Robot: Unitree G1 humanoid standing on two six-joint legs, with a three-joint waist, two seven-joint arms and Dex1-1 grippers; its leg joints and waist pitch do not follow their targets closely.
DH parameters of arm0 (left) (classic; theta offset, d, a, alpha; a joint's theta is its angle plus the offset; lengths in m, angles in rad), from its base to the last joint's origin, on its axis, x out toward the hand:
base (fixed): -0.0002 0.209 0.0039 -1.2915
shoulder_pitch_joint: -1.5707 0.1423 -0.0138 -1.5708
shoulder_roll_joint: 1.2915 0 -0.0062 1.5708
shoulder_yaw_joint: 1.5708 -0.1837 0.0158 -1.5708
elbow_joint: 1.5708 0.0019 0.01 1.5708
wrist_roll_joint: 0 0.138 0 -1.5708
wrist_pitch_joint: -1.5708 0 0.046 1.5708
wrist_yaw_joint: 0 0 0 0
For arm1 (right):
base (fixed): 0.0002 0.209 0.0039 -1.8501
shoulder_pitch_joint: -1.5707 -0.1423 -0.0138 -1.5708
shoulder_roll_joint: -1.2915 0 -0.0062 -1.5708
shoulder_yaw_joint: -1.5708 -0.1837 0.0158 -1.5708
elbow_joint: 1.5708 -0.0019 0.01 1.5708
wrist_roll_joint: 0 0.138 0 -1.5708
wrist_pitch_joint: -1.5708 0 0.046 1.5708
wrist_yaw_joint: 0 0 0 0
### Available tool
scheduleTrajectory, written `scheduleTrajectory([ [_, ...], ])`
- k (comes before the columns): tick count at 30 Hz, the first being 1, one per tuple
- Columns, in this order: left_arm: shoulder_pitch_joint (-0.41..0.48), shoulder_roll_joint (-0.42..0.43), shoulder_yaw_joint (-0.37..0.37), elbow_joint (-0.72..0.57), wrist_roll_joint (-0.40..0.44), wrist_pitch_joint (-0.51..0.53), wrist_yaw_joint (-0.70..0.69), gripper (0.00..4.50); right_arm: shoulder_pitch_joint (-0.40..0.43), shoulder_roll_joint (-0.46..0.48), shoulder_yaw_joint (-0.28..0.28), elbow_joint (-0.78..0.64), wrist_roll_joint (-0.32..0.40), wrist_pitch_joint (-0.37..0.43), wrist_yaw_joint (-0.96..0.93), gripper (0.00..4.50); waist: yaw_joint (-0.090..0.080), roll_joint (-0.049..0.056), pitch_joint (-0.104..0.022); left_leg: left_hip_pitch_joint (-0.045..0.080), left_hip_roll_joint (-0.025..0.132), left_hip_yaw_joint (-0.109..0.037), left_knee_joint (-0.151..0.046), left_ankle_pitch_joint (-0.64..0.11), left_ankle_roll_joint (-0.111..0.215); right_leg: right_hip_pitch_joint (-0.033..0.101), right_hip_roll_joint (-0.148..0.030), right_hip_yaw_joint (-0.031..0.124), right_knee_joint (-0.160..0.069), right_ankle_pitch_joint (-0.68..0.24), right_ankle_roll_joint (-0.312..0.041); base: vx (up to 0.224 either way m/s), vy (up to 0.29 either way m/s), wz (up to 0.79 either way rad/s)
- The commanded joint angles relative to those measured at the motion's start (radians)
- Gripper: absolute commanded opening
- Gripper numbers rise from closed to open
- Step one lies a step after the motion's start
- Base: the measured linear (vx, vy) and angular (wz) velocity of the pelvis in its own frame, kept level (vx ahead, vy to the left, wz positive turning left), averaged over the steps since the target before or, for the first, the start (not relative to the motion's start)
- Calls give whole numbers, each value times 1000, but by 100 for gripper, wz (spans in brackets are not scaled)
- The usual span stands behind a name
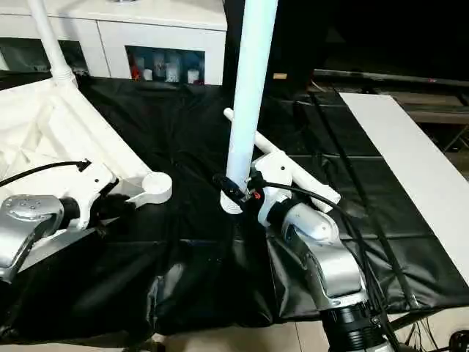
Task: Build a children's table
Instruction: Move table base
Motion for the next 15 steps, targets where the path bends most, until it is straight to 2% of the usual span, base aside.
scheduleTrajectory([
  [1,-4,7,-19,-10,-5,15,-18,29,-19,-12,-4,-4,-1,-11,5,186,0,22,-60,34,43,-15,-80,-216,-43,24,-88,55,-82,-51,-162,0,0,0],
  [5,24,24,-23,-43,-15,-14,-65,6,-25,-11,-8,1,6,-5,15,186,-1,21,-64,32,43,-15,-78,-186,-38,27,-87,54,-76,-2,-166,0,0,0],
  [6,34,25,-18,-51,-17,-28,-73,6,-27,-8,-14,3,14,1,17,186,-3,16,-65,31,42,-14,-76,-169,-30,28,-85,54,-75,22,-167,0,0,0],
  [8,39,21,-12,-55,-24,-44,-81,6,-29,-6,-17,4,18,4,18,186,-2,20,-66,33,43,-12,-74,-153,-23,27,-85,53,-72,51,-172,0,0,0],
  [10,50,7,-5,-75,-38,-136,-111,1,-35,11,-40,6,61,31,21,186,-2,14,-66,30,41,-11,-73,-135,-11,30,-84,53,-71,77,-174,0,0,0],
  [11,52,5,-7,-79,-39,-147,-117,0,-37,14,-44,6,67,35,21,186,-1,16,-66,32,42,-10,-72,-137,-5,28,-85,54,-71,75,-175,0,0,0],
  [12,57,1,-13,-91,-44,-179,-136,0,-42,24,-56,7,86,49,18,186,1,12,-66,33,41,-10,-72,-137,-1,28,-85,55,-73,71,-176,0,0,0],
  [13,66,-12,-18,-116,-65,-209,-169,0,-51,38,-77,7,126,80,18,186,3,17,-66,35,43,-9,-73,-139,-4,26,-85,54,-72,59,-178,0,0,0],
  [14,72,-29,-19,-145,-93,-210,-190,0,-59,48,-92,7,155,104,20,186,2,14,-66,35,45,-9,-74,-143,-3,26,-86,55,-72,58,-180,0,0,0],
  [15,79,-53,-28,-188,-127,-208,-218,0,-70,55,-108,10,198,142,34,186,6,17,-66,39,46,-8,-74,-154,-7,21,-86,54,-71,45,-182,0,0,0],
])
